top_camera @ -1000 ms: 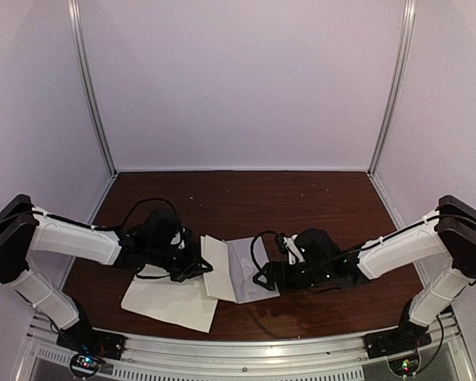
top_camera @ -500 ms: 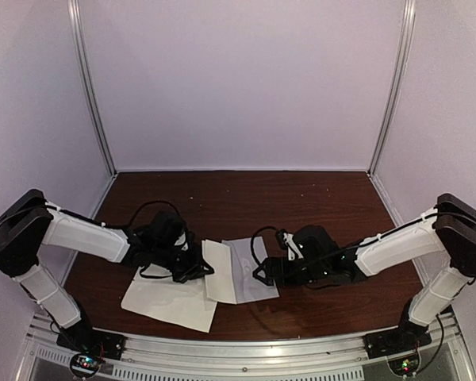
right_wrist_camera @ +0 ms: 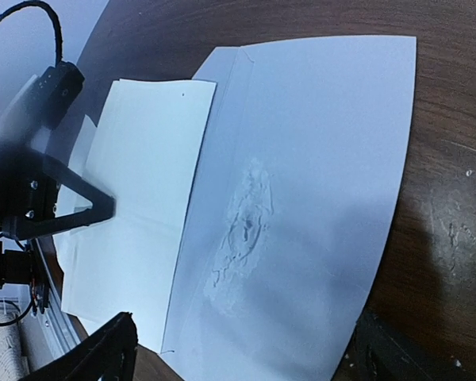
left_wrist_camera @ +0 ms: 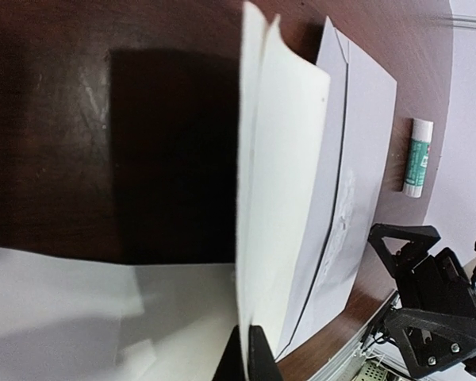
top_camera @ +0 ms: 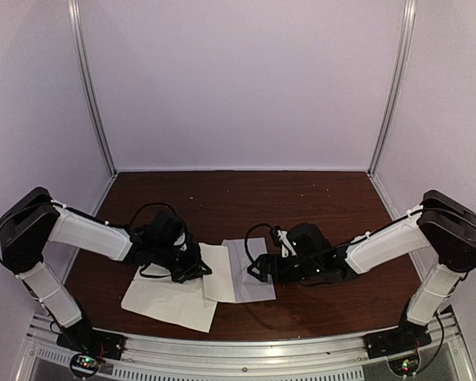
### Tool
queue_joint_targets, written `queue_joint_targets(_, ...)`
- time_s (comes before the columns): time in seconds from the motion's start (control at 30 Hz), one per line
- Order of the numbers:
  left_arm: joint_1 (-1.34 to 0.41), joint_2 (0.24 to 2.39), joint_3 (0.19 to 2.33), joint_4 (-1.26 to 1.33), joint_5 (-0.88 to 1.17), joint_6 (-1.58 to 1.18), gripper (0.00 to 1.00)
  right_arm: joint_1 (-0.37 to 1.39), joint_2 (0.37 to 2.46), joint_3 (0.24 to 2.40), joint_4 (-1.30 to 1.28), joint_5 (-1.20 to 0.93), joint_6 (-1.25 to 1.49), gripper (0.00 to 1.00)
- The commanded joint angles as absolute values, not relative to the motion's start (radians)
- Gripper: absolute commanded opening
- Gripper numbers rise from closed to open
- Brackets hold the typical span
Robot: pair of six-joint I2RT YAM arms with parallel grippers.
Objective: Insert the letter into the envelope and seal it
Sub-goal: Place the letter in the envelope.
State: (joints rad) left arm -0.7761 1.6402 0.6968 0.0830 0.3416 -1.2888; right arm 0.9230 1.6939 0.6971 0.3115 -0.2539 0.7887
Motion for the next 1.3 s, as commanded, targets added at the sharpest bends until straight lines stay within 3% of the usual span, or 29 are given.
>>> queue_joint_targets(0.0, -0.761, 1.666, 0.732, 0.13, 0.364, -1.27, 0.0, 0.917, 1.732, 0.706, 0.341, -0.29, 0.786, 0.95)
queue_joint_targets(1.27, -0.767, 1.77, 0.818, 0.126, 0.386, -1.205, 0.0, 0.94, 1.781, 0.704, 0.434, -0.357, 0.817, 0.93)
